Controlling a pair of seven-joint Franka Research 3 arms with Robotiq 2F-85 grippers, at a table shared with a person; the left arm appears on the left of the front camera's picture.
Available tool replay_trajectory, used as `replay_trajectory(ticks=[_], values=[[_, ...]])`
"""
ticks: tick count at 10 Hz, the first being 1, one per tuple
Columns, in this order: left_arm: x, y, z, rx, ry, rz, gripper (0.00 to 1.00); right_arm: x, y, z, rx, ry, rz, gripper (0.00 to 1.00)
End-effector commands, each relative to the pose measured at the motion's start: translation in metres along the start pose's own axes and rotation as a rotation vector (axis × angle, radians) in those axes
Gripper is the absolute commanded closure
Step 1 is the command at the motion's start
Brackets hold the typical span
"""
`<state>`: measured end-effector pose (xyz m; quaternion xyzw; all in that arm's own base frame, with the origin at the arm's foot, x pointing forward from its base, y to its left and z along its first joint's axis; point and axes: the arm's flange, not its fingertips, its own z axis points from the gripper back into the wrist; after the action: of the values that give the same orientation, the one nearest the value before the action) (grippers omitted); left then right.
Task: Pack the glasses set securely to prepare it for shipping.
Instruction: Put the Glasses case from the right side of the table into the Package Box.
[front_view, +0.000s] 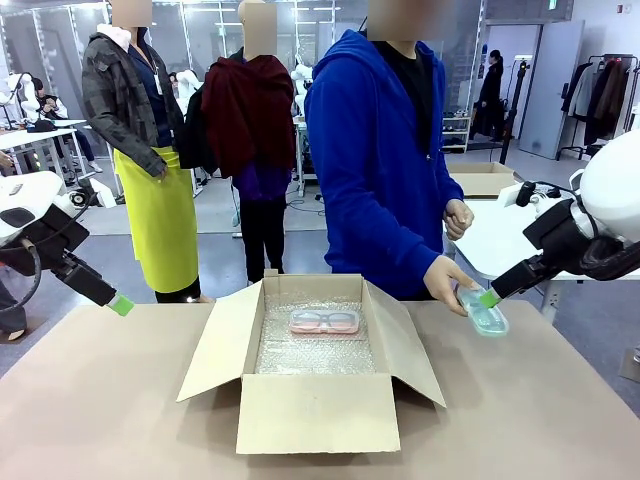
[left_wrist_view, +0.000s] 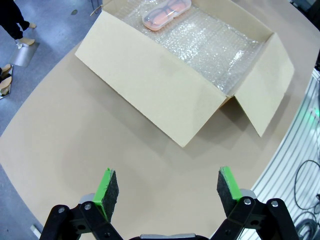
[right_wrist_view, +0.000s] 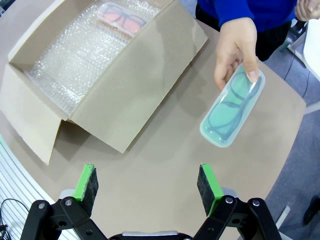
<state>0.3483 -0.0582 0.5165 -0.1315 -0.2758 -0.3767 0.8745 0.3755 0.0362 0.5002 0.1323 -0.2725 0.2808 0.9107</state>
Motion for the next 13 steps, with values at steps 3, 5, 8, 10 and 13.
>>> replay_trajectory(ticks=[3, 5, 8, 10, 13], values=[[-0.0003, 0.0012, 0.0009, -0.009, -0.012, -0.003, 0.00, 0.0004, 0.0023, -0.0002, -0.009, -0.005, -0.012, 0.00], [-0.0003, 0.0012, 0.0009, -0.009, -0.012, -0.003, 0.00, 0.0004, 0.0023, -0.0002, -0.009, -0.005, -0.012, 0.00], [-0.0003, 0.0012, 0.0009, -0.009, -0.012, -0.003, 0.00, 0.0004, 0.0023, -0.0002, -0.009, -0.005, -0.012, 0.00], [-0.0003, 0.0012, 0.0009, -0.009, -0.012, -0.003, 0.00, 0.0004, 0.0023, -0.0002, -0.009, -0.005, -0.012, 0.00], [-0.0003, 0.0012, 0.0009, -0.009, -0.012, -0.003, 0.00, 0.0004, 0.0023, -0.0002, -0.009, -0.005, -0.012, 0.00]])
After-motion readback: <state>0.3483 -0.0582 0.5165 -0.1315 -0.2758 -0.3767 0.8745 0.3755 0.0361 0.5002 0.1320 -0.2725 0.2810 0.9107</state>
